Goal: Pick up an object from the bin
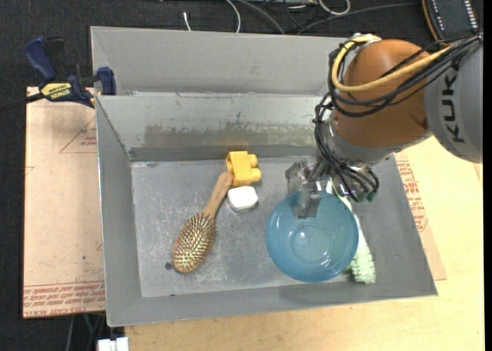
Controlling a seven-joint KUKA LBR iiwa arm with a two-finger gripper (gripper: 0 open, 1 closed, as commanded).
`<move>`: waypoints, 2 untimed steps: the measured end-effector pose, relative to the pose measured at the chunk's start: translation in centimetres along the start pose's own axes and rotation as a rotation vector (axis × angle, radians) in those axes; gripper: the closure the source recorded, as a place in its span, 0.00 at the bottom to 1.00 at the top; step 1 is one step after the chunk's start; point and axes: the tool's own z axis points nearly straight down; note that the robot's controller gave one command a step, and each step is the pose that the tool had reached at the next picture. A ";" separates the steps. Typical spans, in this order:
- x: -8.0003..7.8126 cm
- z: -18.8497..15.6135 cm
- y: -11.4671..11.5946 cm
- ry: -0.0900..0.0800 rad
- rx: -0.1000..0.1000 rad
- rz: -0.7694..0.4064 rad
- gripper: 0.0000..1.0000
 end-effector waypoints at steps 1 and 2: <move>0.1 5.8 4.7 -0.008 -0.004 0.043 1.00; -2.0 3.4 0.2 -0.013 0.001 0.281 1.00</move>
Offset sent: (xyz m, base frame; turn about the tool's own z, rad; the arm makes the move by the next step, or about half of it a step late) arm 0.0211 0.0032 -0.0312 0.2826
